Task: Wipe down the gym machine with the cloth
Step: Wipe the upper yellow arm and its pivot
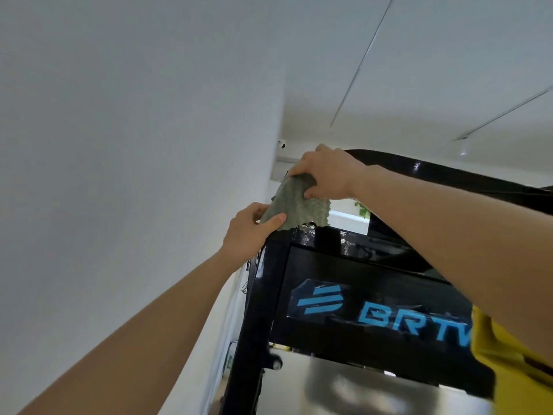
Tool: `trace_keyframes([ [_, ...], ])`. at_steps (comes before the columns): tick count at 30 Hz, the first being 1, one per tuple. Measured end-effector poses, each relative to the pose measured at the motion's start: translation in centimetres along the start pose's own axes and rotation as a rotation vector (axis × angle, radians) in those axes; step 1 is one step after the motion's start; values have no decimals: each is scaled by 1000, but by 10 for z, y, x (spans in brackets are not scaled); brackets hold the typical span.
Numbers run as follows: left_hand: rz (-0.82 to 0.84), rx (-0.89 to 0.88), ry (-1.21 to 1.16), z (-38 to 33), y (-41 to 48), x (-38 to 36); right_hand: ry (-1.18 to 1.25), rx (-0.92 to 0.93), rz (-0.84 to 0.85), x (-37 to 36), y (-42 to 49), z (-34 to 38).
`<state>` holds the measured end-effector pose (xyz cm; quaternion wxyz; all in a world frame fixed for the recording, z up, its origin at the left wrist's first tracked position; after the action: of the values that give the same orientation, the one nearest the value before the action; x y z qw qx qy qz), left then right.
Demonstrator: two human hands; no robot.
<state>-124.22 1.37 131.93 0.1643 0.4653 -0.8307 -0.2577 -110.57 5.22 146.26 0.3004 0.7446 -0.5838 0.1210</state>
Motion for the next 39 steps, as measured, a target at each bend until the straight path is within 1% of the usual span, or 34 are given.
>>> trace_keyframes([
  [2,6,13,-35,8,-9,1,45,-6,-83,-4,-3,7],
  [4,-2,16,-45,13,-14,3,145,-37,-192,-9,-8,12],
  [6,-15,-1,-30,12,-19,5,252,-77,-302,-16,-15,19],
  [9,-30,-32,-59,4,-26,7,350,-118,-439,-28,-27,34],
  [11,-30,-82,-76,-5,-29,8,373,-153,-511,-39,-36,44],
  [13,-35,-184,-34,-14,-30,8,401,-179,-539,-51,-44,53],
  [16,-41,-323,117,-20,-27,3,495,-238,-562,-65,-57,61],
  [20,-49,-355,328,-21,-23,-9,396,-363,-502,-74,-71,61],
  [23,-91,-413,486,-25,-23,-14,346,-394,-454,-75,-75,61],
  [27,-190,-649,761,-36,-32,-23,257,-478,-448,-77,-91,51],
  [30,-206,-828,912,-43,-36,-37,223,-612,-463,-87,-113,45],
  [32,-185,-925,992,-47,-37,-50,195,-716,-458,-92,-126,43],
  [34,-131,-969,1043,-55,-37,-65,185,-817,-423,-98,-137,41],
  [36,-47,-949,1041,-64,-36,-78,197,-939,-390,-105,-151,37],
  [39,118,-865,993,-76,-29,-100,271,-1143,-376,-112,-174,31],
])
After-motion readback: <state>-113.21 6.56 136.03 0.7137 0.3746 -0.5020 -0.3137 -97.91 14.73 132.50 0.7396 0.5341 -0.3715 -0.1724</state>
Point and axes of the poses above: each hand's wrist, its own y-axis towards the middle knuckle, its own x-axis out of the back of the hand, z = x × y, the point moved 6 cm from there along y, towards the middle knuckle, and after that the axes turned 15 degrees about x, right-handed, at the moved point
